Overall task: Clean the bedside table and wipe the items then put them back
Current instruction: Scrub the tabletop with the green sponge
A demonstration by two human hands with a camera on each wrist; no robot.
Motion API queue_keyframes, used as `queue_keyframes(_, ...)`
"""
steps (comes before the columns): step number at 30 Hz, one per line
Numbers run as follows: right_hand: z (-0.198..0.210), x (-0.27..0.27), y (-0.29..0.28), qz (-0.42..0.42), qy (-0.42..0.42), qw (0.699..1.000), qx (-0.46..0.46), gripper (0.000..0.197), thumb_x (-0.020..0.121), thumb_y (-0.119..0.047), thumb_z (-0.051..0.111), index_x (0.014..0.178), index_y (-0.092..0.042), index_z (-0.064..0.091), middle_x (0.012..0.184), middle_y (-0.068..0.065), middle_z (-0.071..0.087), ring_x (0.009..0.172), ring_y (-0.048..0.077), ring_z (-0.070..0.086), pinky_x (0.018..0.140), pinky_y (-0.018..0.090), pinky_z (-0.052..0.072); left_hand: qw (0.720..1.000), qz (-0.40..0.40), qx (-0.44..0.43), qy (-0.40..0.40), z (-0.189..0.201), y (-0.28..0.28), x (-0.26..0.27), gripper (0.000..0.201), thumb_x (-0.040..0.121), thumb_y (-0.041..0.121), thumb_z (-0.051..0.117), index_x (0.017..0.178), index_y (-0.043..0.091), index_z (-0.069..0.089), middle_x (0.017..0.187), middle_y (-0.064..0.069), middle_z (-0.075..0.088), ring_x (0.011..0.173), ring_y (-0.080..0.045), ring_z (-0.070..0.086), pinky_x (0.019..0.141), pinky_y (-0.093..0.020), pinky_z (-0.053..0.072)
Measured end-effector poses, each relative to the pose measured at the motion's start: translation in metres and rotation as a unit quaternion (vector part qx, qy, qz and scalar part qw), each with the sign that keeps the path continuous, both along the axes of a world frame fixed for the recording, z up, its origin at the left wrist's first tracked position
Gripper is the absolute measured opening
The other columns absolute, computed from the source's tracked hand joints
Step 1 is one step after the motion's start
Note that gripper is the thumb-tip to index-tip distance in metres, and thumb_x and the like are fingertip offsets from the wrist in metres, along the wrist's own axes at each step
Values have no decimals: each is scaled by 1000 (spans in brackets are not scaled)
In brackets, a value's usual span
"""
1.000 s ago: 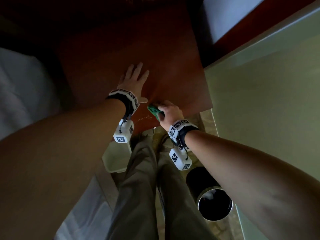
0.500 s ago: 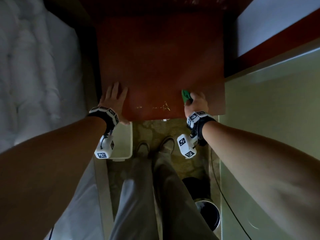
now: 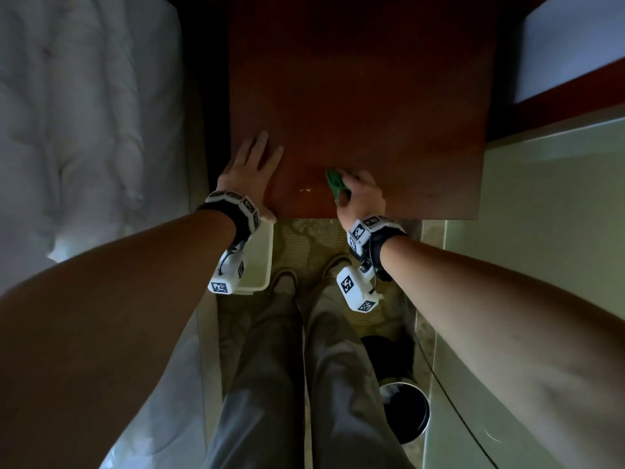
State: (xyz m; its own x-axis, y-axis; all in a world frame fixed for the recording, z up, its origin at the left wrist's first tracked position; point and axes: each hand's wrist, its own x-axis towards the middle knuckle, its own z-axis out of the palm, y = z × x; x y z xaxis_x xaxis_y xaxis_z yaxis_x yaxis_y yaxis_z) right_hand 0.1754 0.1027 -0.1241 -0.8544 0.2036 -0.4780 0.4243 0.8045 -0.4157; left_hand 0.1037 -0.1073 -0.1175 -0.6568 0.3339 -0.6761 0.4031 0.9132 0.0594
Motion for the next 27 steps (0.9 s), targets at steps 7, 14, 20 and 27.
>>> queue_keyframes(7, -3, -5, -35, 103, -23, 994, -14, 49, 92, -17, 53, 139, -32, 51, 135, -2, 45, 113, 23, 53, 88, 31, 47, 1000, 0, 4, 9, 1, -2, 1, 141, 51, 57, 87, 154, 30, -6, 160, -2, -18, 148, -28, -8, 114, -49, 26)
queue_keyframes(14, -4, -17, -29, 129, -53, 988, -60, 44, 92, -18, 55, 132, -38, 57, 130, -11, 49, 112, 18, 55, 92, 21, 40, 1000, 0, 6, 15, -2, -2, 2, 143, 51, 56, 88, 154, 28, -7, 160, -3, -20, 148, -29, -9, 116, -47, 23)
queue_keyframes(20, 5, -38, -12, 111, -29, 992, -49, 38, 94, -13, 52, 130, -25, 59, 124, -1, 47, 105, 20, 52, 86, 29, 48, 1000, -17, 5, 13, -2, -6, 0, 146, 48, 54, 90, 154, 27, -7, 159, -3, -20, 148, -29, -8, 113, -48, 29)
queue_keyframes(27, 10, -38, 17, -37, -53, 997, 40, 32, 89, -11, 57, 119, -20, 56, 128, 6, 44, 108, 33, 55, 87, 36, 50, 999, -36, 5, -2, 2, -16, -6, 143, 54, 49, 90, 154, 24, -8, 159, 1, -23, 148, -24, -10, 109, -49, 36)
